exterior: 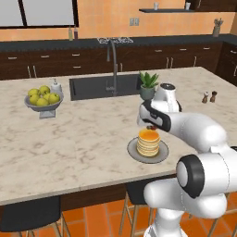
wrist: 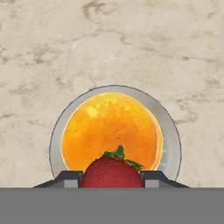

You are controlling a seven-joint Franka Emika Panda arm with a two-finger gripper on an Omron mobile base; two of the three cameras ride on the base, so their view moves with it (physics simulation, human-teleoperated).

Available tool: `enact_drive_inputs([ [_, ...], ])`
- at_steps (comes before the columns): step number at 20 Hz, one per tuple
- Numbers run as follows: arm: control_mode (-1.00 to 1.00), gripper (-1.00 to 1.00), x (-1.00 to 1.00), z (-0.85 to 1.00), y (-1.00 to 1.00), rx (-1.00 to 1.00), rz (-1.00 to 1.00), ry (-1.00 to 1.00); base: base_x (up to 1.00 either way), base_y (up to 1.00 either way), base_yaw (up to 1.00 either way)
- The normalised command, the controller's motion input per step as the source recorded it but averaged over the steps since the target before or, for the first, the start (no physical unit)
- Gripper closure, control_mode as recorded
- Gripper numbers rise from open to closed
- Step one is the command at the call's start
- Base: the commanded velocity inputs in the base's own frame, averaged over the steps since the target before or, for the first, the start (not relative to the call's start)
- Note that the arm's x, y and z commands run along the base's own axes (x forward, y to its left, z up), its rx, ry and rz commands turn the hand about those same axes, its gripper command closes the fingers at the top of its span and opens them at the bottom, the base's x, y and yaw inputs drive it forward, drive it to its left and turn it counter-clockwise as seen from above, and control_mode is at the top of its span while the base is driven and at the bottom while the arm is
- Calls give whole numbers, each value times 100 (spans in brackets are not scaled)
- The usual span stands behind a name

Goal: Take the strawberry from the fridge and place it on top of the pancake, located on the dining counter.

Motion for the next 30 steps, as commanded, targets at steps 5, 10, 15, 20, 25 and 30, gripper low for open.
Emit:
enact_drive_inputs([
  [5, -100, 100, 0, -19, 0, 0, 0, -18, 0, 0, 0],
  [10, -100, 100, 7, -8, 5, 0, 0, 0, 0, 0, 0],
  [15, -100, 100, 6, -13, 0, 0, 0, 11, 0, 0, 0],
  [20, -100, 100, 3, -3, 0, 0, 0, 1, 0, 0, 0],
  [25, -100, 100, 0, -7, 0, 0, 0, 0, 0, 0, 0],
  [30, -100, 100, 0, -9, 0, 0, 0, 0, 0, 0, 0],
])
